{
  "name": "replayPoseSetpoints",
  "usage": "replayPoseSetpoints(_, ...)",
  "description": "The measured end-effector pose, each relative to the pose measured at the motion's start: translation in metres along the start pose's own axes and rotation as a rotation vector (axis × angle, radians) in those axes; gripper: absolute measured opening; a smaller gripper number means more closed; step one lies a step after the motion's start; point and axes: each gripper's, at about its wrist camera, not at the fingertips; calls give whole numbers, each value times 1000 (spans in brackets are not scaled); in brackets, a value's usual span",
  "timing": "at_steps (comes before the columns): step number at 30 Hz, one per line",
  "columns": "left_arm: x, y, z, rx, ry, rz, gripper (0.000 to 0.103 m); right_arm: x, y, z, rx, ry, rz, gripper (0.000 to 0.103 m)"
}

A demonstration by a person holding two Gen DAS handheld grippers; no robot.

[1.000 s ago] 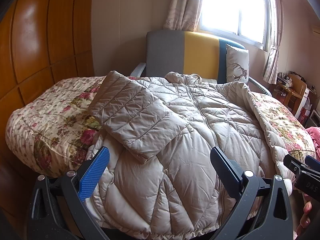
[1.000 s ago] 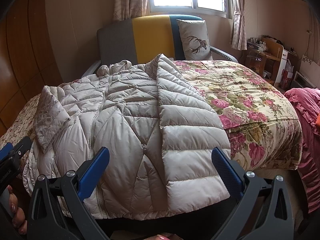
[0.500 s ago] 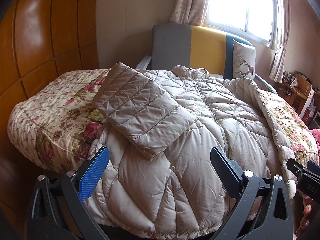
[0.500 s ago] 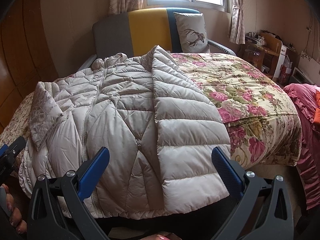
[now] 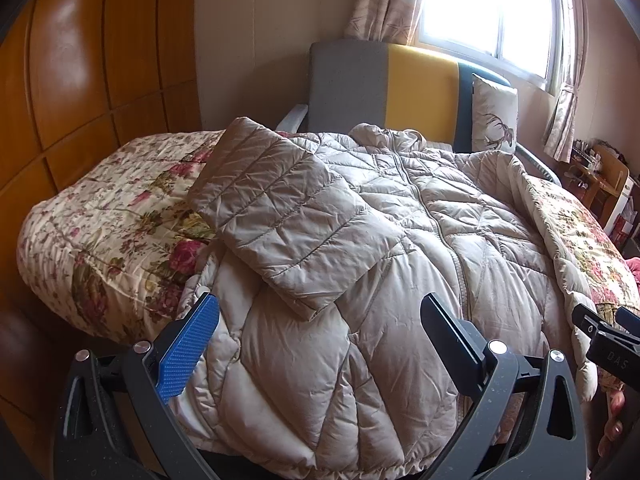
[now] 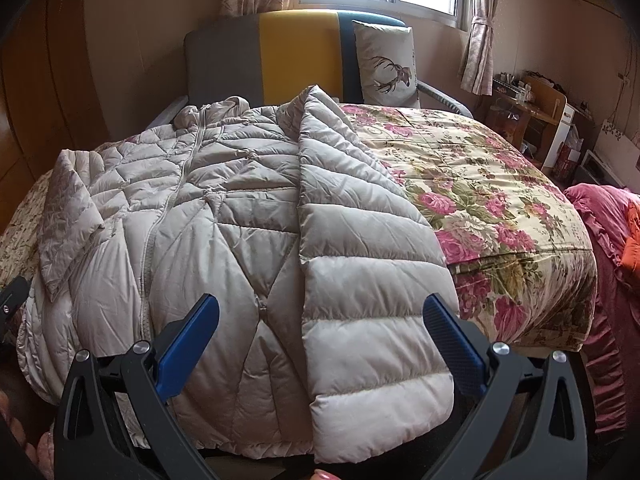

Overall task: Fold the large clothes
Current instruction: 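Grasp the jacket front panel edge with the right tool and fold it over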

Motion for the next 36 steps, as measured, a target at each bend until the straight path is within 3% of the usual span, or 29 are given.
replayPoseSetpoints(5, 0, 11, 5, -36, 36, -11, 100, 9, 19, -2, -6, -59, -22, 101)
replayPoseSetpoints(8, -4, 20, 7, -56, 40, -32, 100, 17, 38, -9, -56, -121, -71, 97)
replayPoseSetpoints(9, -4, 21, 7, -55, 38, -35, 100, 22, 45, -10, -73, -125, -58, 90)
replayPoseSetpoints(10, -7, 23, 7, -52, 32, -38, 100, 28, 51, -12, -87, -119, -25, 75)
replayPoseSetpoints(12, -9, 27, 7, -51, 23, -47, 100, 42, 57, -12, -92, -101, 4, 65)
replayPoseSetpoints(14, -13, 32, 8, -67, 11, -61, 100, 54, 54, -8, -72, -92, 29, 35)
replayPoseSetpoints(17, -19, 40, 9, -89, -16, -71, 100, 74, 47, 7, -31, -72, 6, 16)
replayPoseSetpoints(22, -35, 51, 9, -118, -103, -128, 100, 128, 50, 43, 27, 38, -71, 15)
replayPoseSetpoints(27, -42, 54, 8, -124, -125, -119, 100, 181, 68, 76, 86, 92, -174, 14)
replayPoseSetpoints(36, -55, 55, 10, -114, -132, -95, 100, 276, 141, 120, 12, 267, -312, 14)
Point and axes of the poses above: each gripper's, at about its wrist camera, not at the fingertips, and y roughly the way its jaws point, x to its right, z to its top, and after that the axes turned 6 degrees about -y, right-handed
